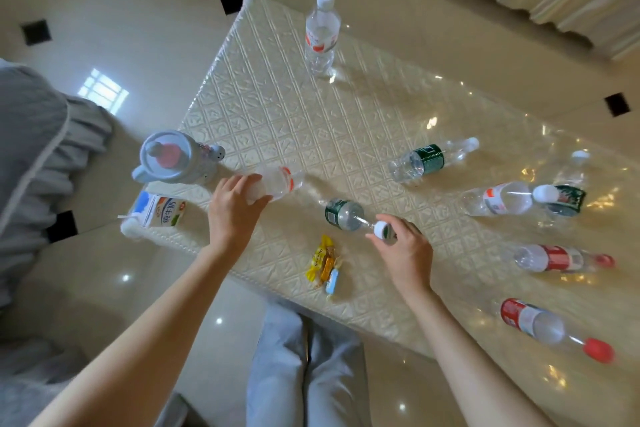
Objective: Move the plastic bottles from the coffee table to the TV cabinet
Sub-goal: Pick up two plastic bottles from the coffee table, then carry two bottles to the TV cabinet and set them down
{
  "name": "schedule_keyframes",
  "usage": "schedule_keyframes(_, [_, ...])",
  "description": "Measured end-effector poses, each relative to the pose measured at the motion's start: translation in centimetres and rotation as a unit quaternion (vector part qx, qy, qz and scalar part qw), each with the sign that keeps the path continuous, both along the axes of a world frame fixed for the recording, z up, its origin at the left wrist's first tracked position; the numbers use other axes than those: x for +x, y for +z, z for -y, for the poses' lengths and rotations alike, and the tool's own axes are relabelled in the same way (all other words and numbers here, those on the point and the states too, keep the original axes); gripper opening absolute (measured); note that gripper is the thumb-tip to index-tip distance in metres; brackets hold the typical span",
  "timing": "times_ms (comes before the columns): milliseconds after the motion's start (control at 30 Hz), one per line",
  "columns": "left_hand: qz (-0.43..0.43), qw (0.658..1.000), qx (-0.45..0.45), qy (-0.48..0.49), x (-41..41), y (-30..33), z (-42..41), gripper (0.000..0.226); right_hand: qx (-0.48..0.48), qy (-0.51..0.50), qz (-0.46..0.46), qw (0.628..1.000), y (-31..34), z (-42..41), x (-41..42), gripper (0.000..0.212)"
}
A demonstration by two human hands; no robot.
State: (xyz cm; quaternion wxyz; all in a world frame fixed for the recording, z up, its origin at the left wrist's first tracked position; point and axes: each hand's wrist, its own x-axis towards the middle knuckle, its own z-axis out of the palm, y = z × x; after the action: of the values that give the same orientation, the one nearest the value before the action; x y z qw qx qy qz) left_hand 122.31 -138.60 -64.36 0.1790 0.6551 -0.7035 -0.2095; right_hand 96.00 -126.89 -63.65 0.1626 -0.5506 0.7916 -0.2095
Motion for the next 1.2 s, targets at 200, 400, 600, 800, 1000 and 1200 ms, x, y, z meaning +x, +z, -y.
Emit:
schedule_keyframes(200, [-0.120,0.991,0.055,-0.026,-0.3,0.3,0.5,0.038,0.018,0.001,0.119,0.993,0.3,1.8,0.5,0.038])
schedule_keyframes(400, [-0.163,0.981,0.074,-0.073,-1.9,-1.1,1.7,0.046,0.032,0.047,0.165,0.985,-1.2,2.5,1.7,0.041])
schedule_keyframes(600, [-0.168,0.973,0.112,-0.107,-2.3,-2.4,2.2,0.061,0.043,0.041,0.198,0.978,-2.4,2.1,2.3,0.061])
schedule_keyframes(800, [-0.163,0.972,0.107,-0.129,-2.1,-2.5,2.4,0.063,0.051,0.044,0.211,0.975,-2.4,2.5,2.6,0.061])
schedule_keyframes(1000, [-0.162,0.979,0.089,-0.092,-1.6,-1.0,0.6,0.061,0.057,0.038,0.214,0.974,-0.2,2.7,2.0,0.060])
schedule_keyframes(1200, [-0.157,0.986,0.044,-0.012,-0.3,4.8,-1.7,0.060,0.021,0.080,0.211,0.974,5.3,2.5,1.8,0.060])
